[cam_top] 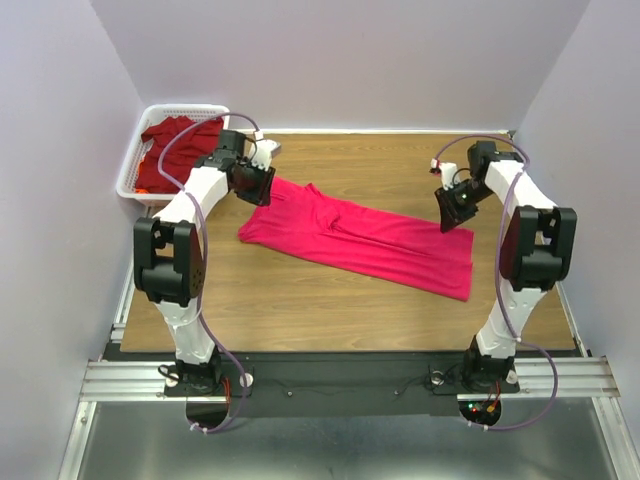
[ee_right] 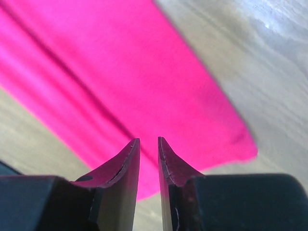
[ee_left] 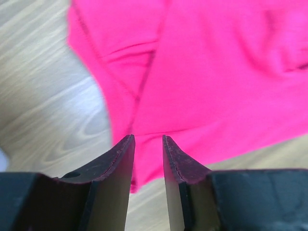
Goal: Fold and stack the t-shirts
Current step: Fold the tshirt
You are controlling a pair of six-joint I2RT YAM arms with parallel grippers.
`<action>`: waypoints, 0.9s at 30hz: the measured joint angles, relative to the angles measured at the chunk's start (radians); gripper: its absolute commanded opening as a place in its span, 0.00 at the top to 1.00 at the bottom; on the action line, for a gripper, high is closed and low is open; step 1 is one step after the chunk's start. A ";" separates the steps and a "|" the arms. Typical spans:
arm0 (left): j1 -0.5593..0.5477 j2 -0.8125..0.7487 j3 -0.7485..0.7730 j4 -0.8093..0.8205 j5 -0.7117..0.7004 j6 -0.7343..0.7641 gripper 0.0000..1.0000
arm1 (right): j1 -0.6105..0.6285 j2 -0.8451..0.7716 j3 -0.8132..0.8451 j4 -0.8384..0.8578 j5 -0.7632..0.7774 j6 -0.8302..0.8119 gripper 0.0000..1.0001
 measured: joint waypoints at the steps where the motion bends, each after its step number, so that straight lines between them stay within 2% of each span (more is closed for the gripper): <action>1: -0.005 -0.004 -0.008 0.002 0.010 -0.013 0.59 | 0.000 0.023 0.005 0.012 0.002 0.010 0.74; 6: -0.030 -0.002 -0.108 0.022 0.031 -0.073 0.64 | 0.000 0.151 -0.003 0.040 0.033 0.044 0.75; 9: -0.037 0.008 -0.140 0.024 0.031 -0.091 0.64 | 0.000 0.159 -0.027 0.051 0.062 0.060 0.76; 13: -0.037 0.012 -0.154 0.033 0.053 -0.079 0.57 | 0.000 0.139 -0.055 0.078 0.111 0.060 0.75; 16: -0.037 0.011 -0.137 0.039 0.085 -0.035 0.51 | 0.003 0.137 -0.050 0.077 0.125 0.061 0.70; 21: -0.038 0.063 0.093 -0.002 0.121 0.052 0.46 | 0.005 0.134 0.018 0.080 0.068 0.072 0.66; 27: -0.058 0.270 0.473 0.008 0.138 0.134 0.46 | 0.006 0.102 0.068 0.089 -0.014 0.092 0.66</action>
